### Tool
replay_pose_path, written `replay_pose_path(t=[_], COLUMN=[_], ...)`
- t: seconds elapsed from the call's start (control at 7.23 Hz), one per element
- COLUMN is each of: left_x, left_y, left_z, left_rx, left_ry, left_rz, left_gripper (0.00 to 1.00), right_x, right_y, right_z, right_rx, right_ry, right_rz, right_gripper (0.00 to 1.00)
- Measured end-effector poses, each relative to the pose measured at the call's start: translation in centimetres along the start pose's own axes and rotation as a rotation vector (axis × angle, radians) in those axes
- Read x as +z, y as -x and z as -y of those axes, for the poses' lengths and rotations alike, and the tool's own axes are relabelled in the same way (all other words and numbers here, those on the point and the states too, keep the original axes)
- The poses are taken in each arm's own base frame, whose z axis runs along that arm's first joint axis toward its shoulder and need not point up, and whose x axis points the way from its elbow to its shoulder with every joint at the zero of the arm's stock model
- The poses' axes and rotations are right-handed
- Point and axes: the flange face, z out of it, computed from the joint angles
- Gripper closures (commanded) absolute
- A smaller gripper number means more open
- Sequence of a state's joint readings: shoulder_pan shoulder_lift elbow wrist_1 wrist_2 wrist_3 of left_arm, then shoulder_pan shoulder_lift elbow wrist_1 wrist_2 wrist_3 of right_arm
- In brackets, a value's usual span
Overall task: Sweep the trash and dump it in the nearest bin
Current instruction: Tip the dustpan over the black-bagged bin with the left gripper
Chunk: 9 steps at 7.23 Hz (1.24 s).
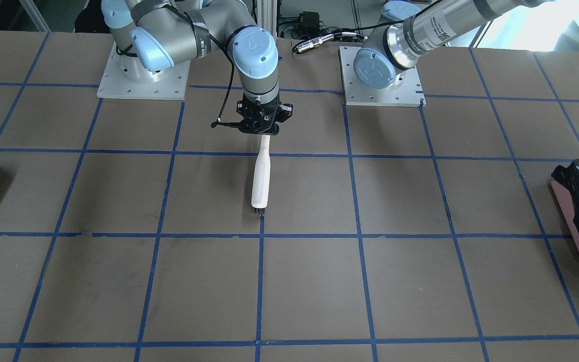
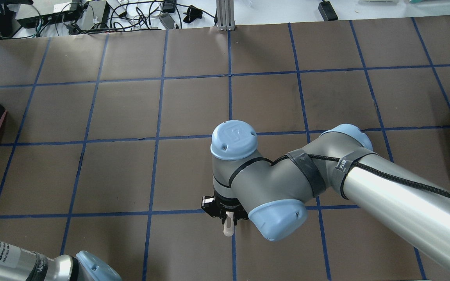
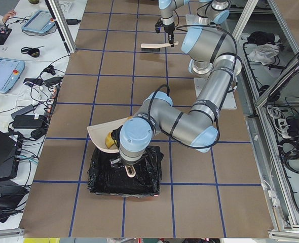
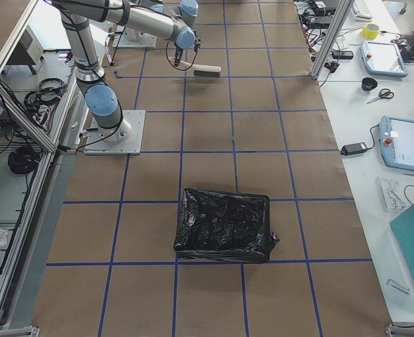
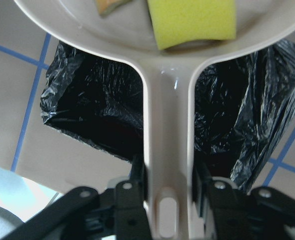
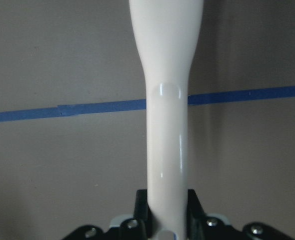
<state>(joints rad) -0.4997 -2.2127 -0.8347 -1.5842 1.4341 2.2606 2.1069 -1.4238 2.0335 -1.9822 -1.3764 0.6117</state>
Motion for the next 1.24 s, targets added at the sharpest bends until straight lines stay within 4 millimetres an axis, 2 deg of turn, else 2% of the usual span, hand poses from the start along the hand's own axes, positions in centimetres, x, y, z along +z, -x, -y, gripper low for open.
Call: replay_pose_path(t=[0.28, 0.41, 0.55, 0.83, 0.97, 1.11, 1.24], left_x=[0.9, 1.7, 1.8, 0.2, -0.6, -0.8, -0.6], left_y=[0.4, 0.8, 1.2, 2.0, 2.2, 2.4, 2.7], left_z=[-6.5, -8.8, -10.3, -11.2, -11.3, -10.5, -8.4], left_rx=[0.041, 0.069, 0.087, 0.128, 0.154, 0.173, 0.205], left_ry=[0.085, 0.142, 0.197, 0.305, 0.359, 0.422, 0.502], left_rz=[0.078, 0.129, 0.177, 0.272, 0.300, 0.294, 0.272], left_gripper=[1.00, 1.00, 1.00, 1.00, 1.00, 1.00, 1.00], right_x=[0.2, 0.3, 0.6, 1.0, 1.2, 1.4, 1.6], right_y=[0.0, 0.0, 0.0, -0.2, -0.2, -0.2, -0.2], right_z=[0.0, 0.1, 0.1, 0.0, 0.0, 0.1, 0.2], right_rx=[-0.003, -0.004, -0.005, -0.006, -0.006, -0.008, -0.011], right_ry=[0.003, 0.002, 0.000, -0.004, -0.004, -0.004, -0.004], right_rz=[0.001, 0.001, 0.001, 0.003, 0.002, 0.000, -0.001], right_gripper=[1.00, 1.00, 1.00, 0.98, 0.94, 0.84, 0.76])
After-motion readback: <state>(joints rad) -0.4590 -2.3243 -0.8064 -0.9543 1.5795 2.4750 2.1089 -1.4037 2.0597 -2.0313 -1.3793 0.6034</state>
